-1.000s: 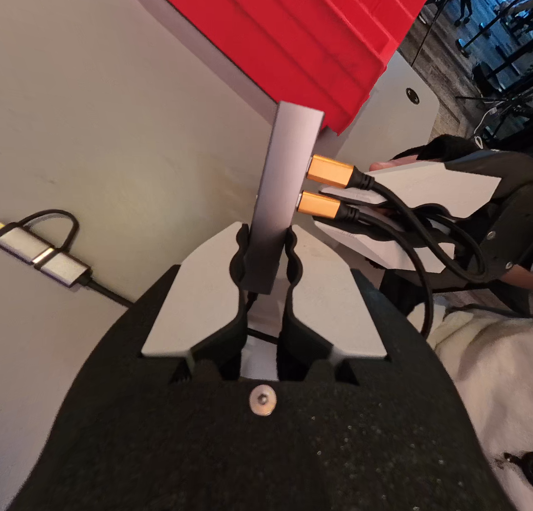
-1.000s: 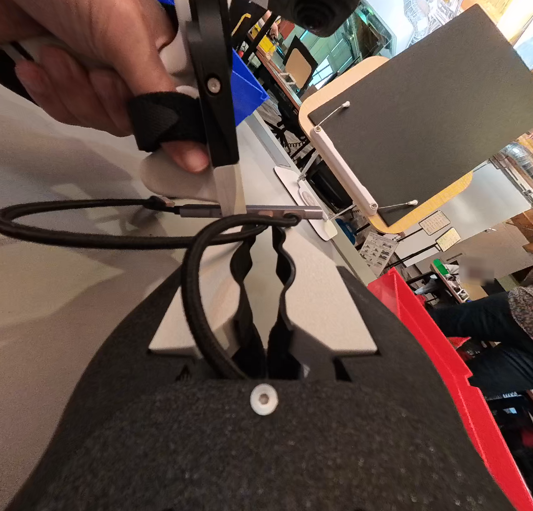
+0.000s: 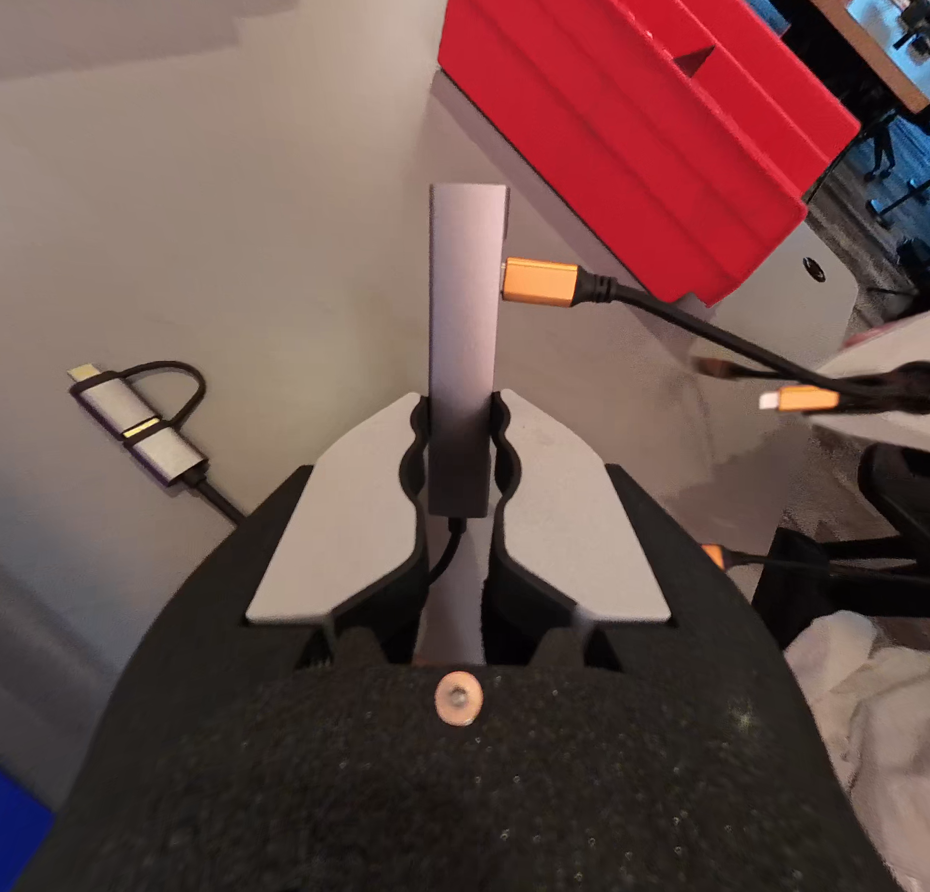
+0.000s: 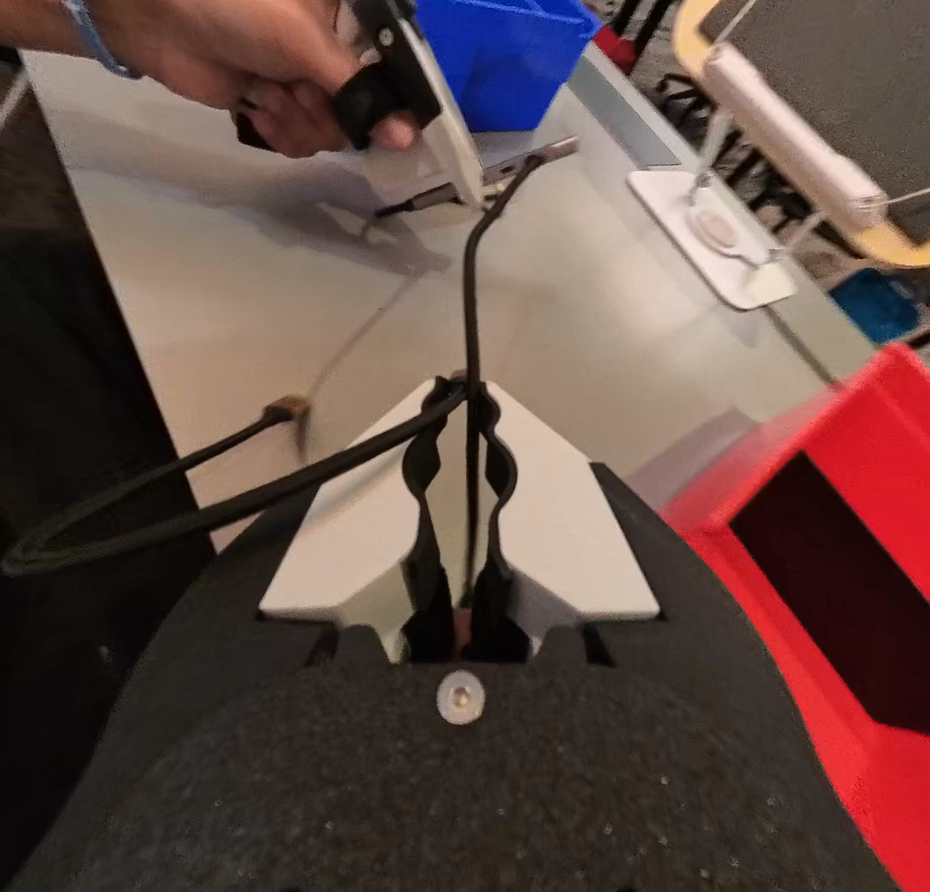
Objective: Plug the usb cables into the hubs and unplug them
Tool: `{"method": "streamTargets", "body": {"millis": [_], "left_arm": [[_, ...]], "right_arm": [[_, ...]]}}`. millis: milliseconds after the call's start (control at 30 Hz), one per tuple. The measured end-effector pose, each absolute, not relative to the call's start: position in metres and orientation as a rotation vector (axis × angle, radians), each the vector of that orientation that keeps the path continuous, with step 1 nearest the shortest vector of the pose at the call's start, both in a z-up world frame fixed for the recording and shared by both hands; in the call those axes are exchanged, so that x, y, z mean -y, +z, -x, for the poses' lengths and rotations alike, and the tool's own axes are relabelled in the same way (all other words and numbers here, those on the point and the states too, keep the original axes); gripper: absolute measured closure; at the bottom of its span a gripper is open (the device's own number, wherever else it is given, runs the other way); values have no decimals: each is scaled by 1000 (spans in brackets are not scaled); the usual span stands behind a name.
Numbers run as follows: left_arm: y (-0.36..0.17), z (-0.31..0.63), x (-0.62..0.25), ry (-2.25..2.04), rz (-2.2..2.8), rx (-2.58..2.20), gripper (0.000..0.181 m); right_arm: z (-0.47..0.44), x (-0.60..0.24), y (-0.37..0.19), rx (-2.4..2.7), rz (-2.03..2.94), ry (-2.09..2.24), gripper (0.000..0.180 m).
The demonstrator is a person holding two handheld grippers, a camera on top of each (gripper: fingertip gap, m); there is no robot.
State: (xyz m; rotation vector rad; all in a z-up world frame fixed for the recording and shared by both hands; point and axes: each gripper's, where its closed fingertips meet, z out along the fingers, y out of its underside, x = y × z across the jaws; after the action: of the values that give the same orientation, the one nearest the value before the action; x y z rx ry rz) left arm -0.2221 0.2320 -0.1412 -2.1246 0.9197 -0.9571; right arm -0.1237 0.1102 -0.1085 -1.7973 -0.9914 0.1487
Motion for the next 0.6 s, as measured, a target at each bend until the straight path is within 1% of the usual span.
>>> {"method": "streamTargets", "body": {"millis": [100, 167, 233, 367, 467, 600], "left_arm": [[-144, 221, -231, -967, 2128, -923, 157], [-145, 222, -235, -961, 2137, -892, 157], [-142, 221, -235, -995, 2137, -887, 158], [-145, 219, -233, -954, 2141, -918, 158], [-143, 219, -236, -992, 2132, -882, 158], [-139, 224, -244, -989, 2117, -829, 157]], "right_arm": [[104, -96, -85, 956, 1788, 163, 172], [92, -87, -74, 982, 1757, 94, 173], [83, -79, -74, 1032, 1775, 29, 173], [81, -75, -72, 990, 1776, 75, 173], [67, -98, -103, 907, 1941, 73, 173], [78, -151, -138, 773, 2068, -16, 174]]}}
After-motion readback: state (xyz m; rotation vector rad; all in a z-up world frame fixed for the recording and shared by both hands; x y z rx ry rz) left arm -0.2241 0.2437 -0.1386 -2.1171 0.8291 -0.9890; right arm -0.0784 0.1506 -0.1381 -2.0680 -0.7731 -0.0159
